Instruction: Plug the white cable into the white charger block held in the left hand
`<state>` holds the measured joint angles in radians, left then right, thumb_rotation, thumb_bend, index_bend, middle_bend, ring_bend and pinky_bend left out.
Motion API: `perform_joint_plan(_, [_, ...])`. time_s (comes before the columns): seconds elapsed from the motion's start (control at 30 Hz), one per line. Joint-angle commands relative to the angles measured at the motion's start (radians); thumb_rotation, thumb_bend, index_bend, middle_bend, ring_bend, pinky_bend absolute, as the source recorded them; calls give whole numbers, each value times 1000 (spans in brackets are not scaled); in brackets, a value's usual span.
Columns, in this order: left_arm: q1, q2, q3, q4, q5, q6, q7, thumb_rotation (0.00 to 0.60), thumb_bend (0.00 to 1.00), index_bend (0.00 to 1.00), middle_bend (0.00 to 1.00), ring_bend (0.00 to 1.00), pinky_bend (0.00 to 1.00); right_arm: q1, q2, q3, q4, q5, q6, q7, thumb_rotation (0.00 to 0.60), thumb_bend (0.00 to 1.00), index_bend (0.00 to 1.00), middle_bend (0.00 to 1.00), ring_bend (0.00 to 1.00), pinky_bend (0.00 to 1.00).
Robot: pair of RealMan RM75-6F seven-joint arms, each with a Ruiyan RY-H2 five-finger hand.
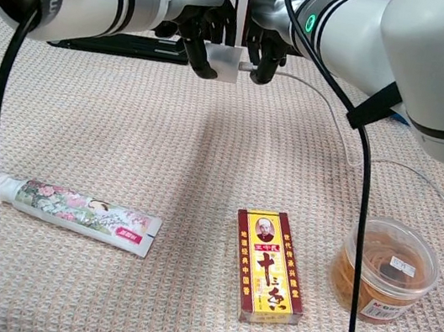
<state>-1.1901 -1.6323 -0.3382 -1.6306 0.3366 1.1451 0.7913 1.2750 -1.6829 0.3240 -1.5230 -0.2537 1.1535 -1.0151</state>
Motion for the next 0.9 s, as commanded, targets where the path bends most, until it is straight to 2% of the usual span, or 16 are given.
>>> perform_joint_plan(0.03, [4, 3, 3, 0, 6, -1, -4, 600, 308, 574, 559, 724, 857, -10, 9, -5, -16, -11, 12, 5, 600, 288, 450, 492, 368, 282])
perform_joint_plan(0.1, [7, 4, 7, 2, 10, -3, -6, 600, 309, 573, 559, 725, 857, -19, 16, -11, -32, -26, 29, 8, 600, 173, 335, 448, 335, 279])
perform_joint_plan(0.23, [7, 0, 10, 10, 15, -8, -9, 600, 308, 573, 559, 724, 857, -38, 31, -15, -67, -39, 47, 19, 600, 67, 149, 363, 282, 263])
perform_joint_plan(0.43, [24, -16, 49, 67, 72, -41, -33, 600, 307, 572, 551, 706, 844, -107, 101, -32, -156, -104, 64, 93, 600, 56, 12, 198, 160, 218])
perform_joint_plan(0.6, [58, -49, 105, 181, 152, -136, -106, 600, 307, 554, 541, 686, 831, -213, 211, -88, -256, -210, 93, 186, 600, 55, 0, 107, 91, 196])
perform_joint_plan(0.67, [67, -62, 129, 223, 193, -163, -123, 600, 306, 514, 517, 634, 818, -253, 252, -106, -284, -251, 101, 226, 600, 54, 0, 100, 91, 194])
perform_joint_plan(0.77, [85, -82, 150, 271, 248, -186, -158, 600, 296, 392, 416, 486, 756, -318, 321, -136, -311, -308, 105, 292, 600, 54, 0, 98, 90, 190])
perform_joint_plan(0.9, [110, -86, 161, 290, 294, -192, -194, 600, 276, 242, 267, 293, 551, -377, 374, -158, -314, -358, 90, 364, 600, 54, 0, 97, 90, 188])
